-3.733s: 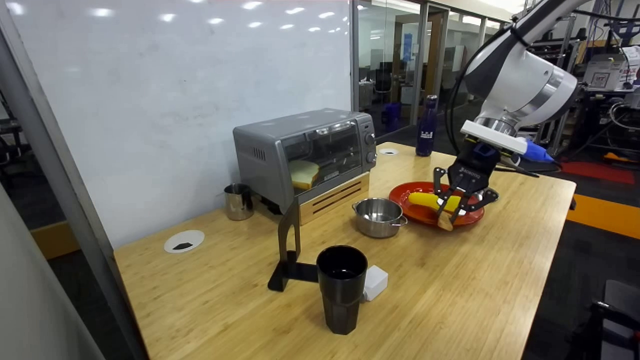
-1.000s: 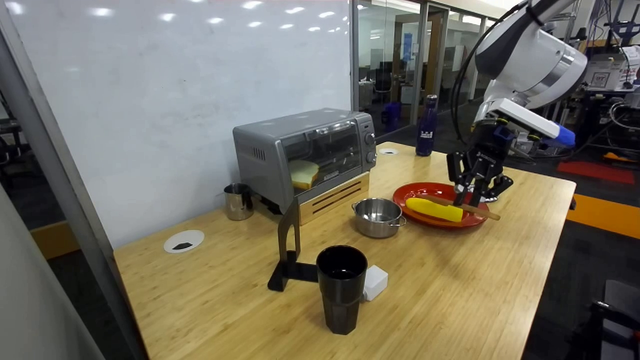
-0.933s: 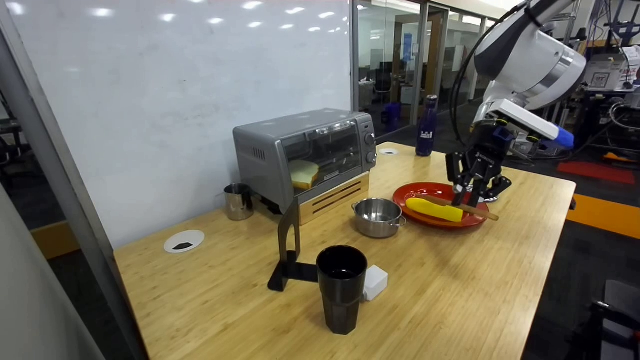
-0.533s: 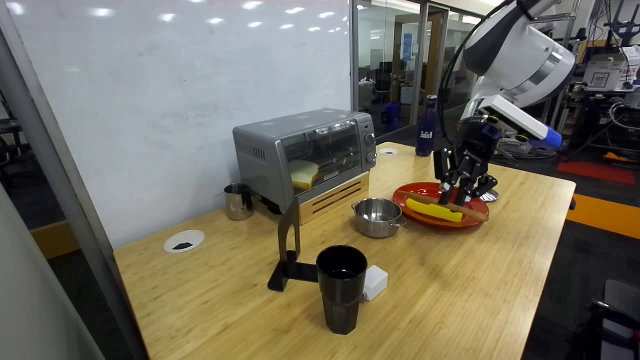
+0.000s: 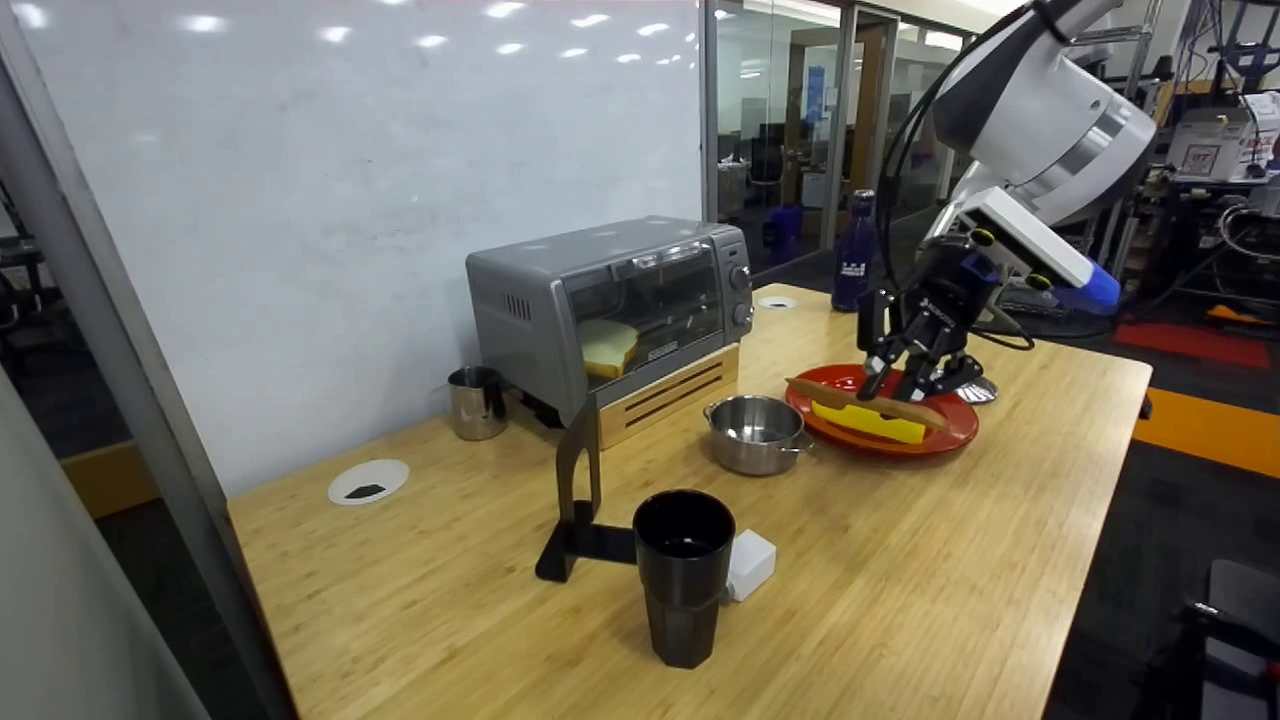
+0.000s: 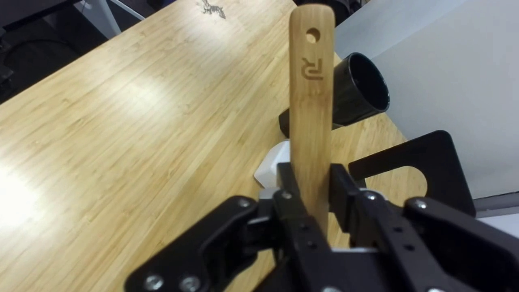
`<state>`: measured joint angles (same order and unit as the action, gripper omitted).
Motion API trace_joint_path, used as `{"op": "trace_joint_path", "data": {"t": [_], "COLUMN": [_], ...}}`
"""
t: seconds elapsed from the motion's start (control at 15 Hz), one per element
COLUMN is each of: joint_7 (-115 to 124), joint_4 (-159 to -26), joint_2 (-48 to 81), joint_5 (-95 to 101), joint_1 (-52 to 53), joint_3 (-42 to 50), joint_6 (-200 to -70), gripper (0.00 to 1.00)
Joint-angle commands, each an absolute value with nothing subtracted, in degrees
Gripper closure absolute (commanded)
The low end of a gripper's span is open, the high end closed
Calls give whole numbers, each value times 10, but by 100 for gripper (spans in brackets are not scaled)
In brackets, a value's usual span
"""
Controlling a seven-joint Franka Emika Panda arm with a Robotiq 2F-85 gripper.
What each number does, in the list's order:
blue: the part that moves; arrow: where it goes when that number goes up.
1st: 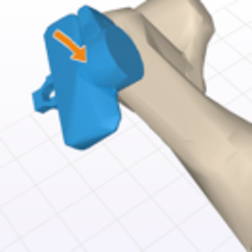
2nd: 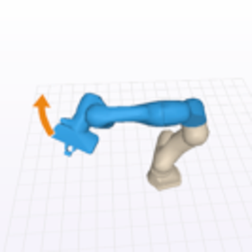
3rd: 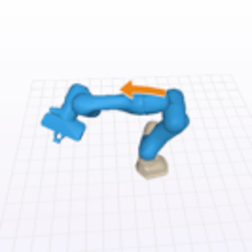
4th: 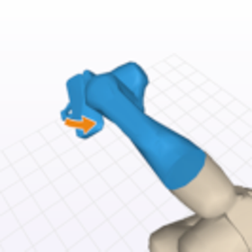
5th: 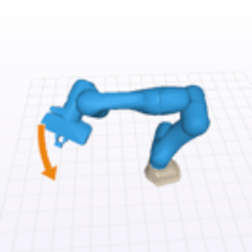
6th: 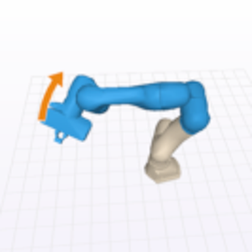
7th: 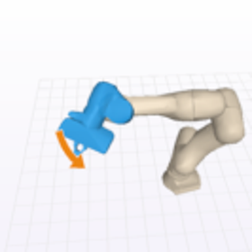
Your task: Use the wooden cooking stick to pick up the yellow bottle
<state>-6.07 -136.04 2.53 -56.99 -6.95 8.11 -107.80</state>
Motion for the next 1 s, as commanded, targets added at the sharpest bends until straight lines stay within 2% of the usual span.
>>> {"op": "trace_joint_path", "data": {"t": [0.0, 0.93], "joint_7": [-92, -99], "joint_4": [-1381, -1411], "joint_2": [21, 14], "joint_5": [-602, -595], "joint_1": [-83, -131], "joint_3": [89, 143], "joint_6": [-1064, -990], "gripper": [94, 94]}}
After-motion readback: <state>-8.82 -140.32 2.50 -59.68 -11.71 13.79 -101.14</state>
